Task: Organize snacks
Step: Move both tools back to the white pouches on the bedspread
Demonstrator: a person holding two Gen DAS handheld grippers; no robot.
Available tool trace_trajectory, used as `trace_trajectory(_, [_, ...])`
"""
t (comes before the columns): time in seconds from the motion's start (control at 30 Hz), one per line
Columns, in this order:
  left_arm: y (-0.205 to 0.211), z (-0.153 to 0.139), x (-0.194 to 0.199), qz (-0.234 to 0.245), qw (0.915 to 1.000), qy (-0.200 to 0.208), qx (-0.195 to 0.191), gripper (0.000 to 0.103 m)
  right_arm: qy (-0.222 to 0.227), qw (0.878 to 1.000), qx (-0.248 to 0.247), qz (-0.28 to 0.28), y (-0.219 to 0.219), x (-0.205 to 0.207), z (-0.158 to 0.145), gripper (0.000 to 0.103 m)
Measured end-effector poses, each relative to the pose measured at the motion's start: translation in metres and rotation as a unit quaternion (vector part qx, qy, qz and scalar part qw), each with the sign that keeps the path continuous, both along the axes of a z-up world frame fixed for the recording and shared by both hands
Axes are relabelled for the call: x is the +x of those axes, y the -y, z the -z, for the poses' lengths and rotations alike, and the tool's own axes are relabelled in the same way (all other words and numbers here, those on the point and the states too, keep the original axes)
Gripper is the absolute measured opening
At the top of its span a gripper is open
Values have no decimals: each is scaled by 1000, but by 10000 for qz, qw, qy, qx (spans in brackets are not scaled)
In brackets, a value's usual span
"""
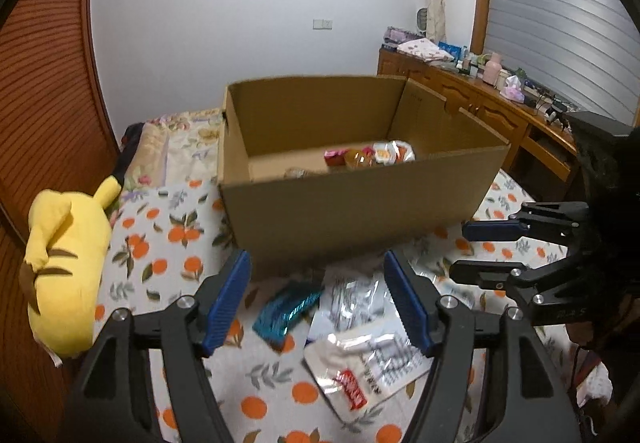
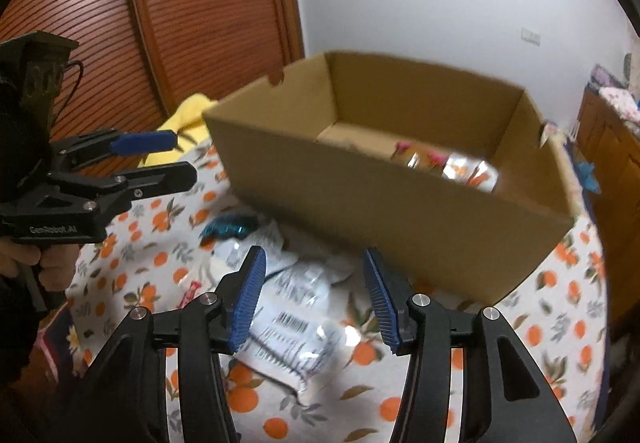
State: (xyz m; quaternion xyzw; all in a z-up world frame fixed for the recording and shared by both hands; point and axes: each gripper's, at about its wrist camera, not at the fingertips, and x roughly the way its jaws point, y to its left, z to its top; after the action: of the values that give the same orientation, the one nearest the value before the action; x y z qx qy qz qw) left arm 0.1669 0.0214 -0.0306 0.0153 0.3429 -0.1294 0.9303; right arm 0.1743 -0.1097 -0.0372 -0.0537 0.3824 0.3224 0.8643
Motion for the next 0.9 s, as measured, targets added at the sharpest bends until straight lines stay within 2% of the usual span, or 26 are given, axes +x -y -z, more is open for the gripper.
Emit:
trace_trajectory(0.33, [-14,21,-24,-120,9998,-126,-13,69,-468,9987,-123,-162,-19,1,39,51])
trace_trajectory(0.73, [-25,23,-51,-230,9996,-43,-158,69,-742,9958,-460,-258,-18,-15,55,52])
trace_trajectory(0.9, [-24,24,-62,-251,9996,-21,-156,69,-737,9962,-417,-200,-9,-31,55,52])
